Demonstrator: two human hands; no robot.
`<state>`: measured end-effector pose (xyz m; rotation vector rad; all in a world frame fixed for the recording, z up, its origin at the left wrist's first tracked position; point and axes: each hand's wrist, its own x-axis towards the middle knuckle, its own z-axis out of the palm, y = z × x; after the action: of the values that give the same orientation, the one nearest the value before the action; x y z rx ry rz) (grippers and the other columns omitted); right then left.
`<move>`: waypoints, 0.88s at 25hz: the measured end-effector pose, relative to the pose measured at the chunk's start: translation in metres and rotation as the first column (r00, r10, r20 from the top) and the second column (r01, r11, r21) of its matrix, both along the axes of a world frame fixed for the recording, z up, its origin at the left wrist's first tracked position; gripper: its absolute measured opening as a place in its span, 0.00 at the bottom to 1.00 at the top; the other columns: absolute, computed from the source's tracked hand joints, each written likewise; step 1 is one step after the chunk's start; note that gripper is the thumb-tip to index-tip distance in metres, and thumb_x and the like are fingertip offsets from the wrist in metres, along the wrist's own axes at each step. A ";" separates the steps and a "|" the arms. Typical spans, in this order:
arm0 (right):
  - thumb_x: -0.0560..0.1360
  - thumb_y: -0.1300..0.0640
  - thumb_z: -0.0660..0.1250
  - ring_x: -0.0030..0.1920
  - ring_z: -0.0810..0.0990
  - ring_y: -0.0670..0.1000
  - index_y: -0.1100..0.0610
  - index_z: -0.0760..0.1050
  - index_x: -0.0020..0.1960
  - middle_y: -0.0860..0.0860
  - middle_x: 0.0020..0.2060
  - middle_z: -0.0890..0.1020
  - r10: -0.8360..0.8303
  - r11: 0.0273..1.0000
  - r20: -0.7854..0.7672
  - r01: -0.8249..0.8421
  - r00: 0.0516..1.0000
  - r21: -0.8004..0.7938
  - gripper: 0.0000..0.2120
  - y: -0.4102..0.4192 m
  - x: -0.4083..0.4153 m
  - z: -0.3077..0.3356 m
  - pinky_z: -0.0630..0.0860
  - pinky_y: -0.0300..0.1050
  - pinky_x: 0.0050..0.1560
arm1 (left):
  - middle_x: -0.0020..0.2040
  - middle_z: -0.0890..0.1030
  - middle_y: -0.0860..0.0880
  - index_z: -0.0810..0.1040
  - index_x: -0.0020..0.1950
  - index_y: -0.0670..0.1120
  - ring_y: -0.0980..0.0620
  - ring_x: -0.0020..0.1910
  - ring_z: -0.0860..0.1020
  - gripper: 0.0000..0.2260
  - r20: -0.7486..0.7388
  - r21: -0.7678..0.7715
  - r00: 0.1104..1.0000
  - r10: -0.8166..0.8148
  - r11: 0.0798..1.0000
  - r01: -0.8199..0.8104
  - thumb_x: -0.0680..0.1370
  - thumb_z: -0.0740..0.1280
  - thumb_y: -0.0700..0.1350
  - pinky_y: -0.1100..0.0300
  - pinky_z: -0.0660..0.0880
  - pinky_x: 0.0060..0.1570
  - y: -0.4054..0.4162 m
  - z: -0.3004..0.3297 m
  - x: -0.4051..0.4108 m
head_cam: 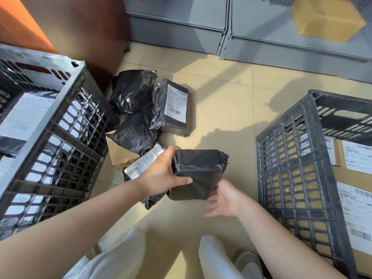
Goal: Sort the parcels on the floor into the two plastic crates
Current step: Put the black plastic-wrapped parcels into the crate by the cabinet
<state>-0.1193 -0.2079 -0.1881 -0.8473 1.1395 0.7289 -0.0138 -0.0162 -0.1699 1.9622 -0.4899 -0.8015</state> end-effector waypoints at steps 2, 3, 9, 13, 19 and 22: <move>0.79 0.36 0.58 0.71 0.67 0.70 0.60 0.69 0.66 0.66 0.65 0.72 -0.175 0.979 0.058 0.168 0.983 0.116 0.30 -0.010 0.003 0.004 0.69 0.67 0.66 | 0.60 0.72 0.54 0.66 0.67 0.52 0.55 0.61 0.70 0.34 0.221 0.067 0.968 -0.118 0.992 0.106 0.67 0.79 0.53 0.63 0.68 0.60 -0.002 0.000 -0.001; 0.78 0.35 0.59 0.68 0.71 0.69 0.62 0.72 0.65 0.66 0.66 0.74 -0.245 0.961 0.091 0.229 0.965 0.157 0.31 -0.014 0.005 0.006 0.71 0.65 0.66 | 0.60 0.71 0.53 0.66 0.67 0.50 0.54 0.61 0.69 0.33 0.325 0.076 0.928 -0.180 0.983 0.165 0.68 0.78 0.54 0.64 0.66 0.60 -0.001 0.000 -0.004; 0.75 0.51 0.68 0.36 0.86 0.56 0.59 0.81 0.47 0.58 0.40 0.86 -0.126 0.992 0.148 0.121 0.981 0.045 0.11 -0.017 -0.002 0.019 0.82 0.45 0.34 | 0.66 0.68 0.48 0.65 0.67 0.49 0.50 0.66 0.68 0.28 0.546 0.115 0.712 -0.442 0.881 0.458 0.70 0.71 0.43 0.60 0.67 0.66 0.012 -0.016 -0.007; 0.76 0.58 0.64 0.40 0.86 0.56 0.58 0.80 0.57 0.57 0.47 0.87 -0.056 0.995 0.155 0.069 0.986 -0.076 0.12 -0.032 -0.012 0.019 0.79 0.45 0.40 | 0.71 0.63 0.52 0.60 0.74 0.52 0.53 0.71 0.66 0.36 0.267 0.133 0.865 -0.425 0.905 0.403 0.69 0.58 0.29 0.59 0.65 0.70 0.020 -0.027 -0.011; 0.74 0.70 0.61 0.56 0.84 0.58 0.58 0.75 0.67 0.55 0.57 0.85 -0.164 0.975 0.373 0.209 0.913 -0.082 0.22 -0.031 -0.010 0.013 0.80 0.52 0.49 | 0.68 0.72 0.53 0.64 0.72 0.54 0.54 0.60 0.74 0.20 -0.287 0.116 0.954 -0.089 0.985 0.127 0.81 0.63 0.47 0.55 0.74 0.62 0.011 -0.028 -0.016; 0.74 0.71 0.61 0.57 0.84 0.57 0.58 0.72 0.69 0.55 0.58 0.84 -0.189 0.965 0.460 0.251 0.868 -0.077 0.25 -0.023 0.002 0.014 0.82 0.49 0.47 | 0.67 0.74 0.56 0.65 0.72 0.58 0.56 0.63 0.75 0.35 -0.542 0.063 0.840 0.036 0.998 -0.002 0.68 0.66 0.67 0.51 0.72 0.66 0.005 -0.019 -0.015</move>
<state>-0.1172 -0.2310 -0.1737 -0.9220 0.8509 0.2439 -0.0291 -0.0110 -0.1888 1.6809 -0.1026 -1.3175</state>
